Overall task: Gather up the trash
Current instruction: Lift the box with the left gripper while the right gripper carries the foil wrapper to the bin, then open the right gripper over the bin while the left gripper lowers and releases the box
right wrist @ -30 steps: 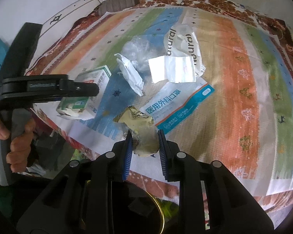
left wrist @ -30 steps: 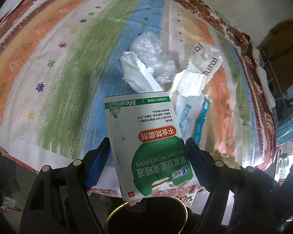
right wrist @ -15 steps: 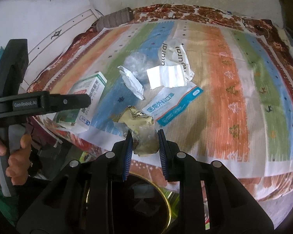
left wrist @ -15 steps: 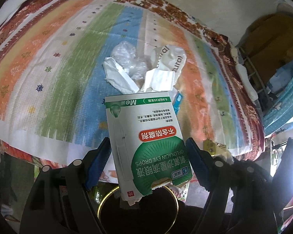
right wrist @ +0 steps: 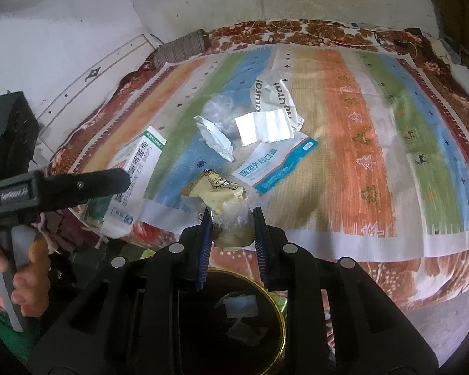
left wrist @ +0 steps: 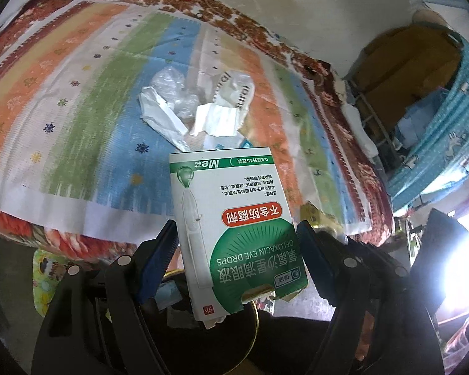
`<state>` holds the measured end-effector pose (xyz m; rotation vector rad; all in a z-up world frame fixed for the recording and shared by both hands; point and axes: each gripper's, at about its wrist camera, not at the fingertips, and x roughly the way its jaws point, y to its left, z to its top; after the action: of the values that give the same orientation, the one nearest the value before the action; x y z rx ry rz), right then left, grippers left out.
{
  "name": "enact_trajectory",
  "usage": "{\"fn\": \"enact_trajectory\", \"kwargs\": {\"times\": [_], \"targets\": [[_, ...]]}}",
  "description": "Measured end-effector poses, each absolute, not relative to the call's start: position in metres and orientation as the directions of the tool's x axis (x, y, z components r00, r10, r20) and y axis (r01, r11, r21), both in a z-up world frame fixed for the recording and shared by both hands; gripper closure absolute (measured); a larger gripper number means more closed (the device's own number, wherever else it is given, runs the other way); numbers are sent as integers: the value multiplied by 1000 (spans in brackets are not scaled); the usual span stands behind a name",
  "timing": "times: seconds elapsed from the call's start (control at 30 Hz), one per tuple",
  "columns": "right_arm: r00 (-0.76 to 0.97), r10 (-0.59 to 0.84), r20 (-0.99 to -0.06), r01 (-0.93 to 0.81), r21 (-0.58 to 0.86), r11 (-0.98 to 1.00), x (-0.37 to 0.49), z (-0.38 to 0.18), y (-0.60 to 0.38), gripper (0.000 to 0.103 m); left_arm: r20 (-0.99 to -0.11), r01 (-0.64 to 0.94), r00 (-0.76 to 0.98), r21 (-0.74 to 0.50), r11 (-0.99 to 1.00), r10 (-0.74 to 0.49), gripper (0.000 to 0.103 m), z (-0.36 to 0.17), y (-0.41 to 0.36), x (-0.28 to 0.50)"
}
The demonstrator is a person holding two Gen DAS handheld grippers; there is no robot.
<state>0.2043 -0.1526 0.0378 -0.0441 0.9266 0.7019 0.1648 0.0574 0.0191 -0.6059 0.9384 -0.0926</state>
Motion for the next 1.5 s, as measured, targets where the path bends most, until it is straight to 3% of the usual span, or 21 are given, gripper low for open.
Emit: {"fn": "enact_trajectory", "kwargs": {"times": [0.67,1.17,1.5], "targets": [[393,566,-725,-536,319,781,149,27,-181,79,-637,-108,652,-616,781,-412,27,19,38,103],[335,523,-784,-491,329,807,110,-12,-189,78,-701,-156,602,-573,805,-383,27,-11,13,71],[269,467,-842,-457,315,832,95,-41,-188,77,-808,-273,491,-498,823,-326,27,-46,6,70]]}}
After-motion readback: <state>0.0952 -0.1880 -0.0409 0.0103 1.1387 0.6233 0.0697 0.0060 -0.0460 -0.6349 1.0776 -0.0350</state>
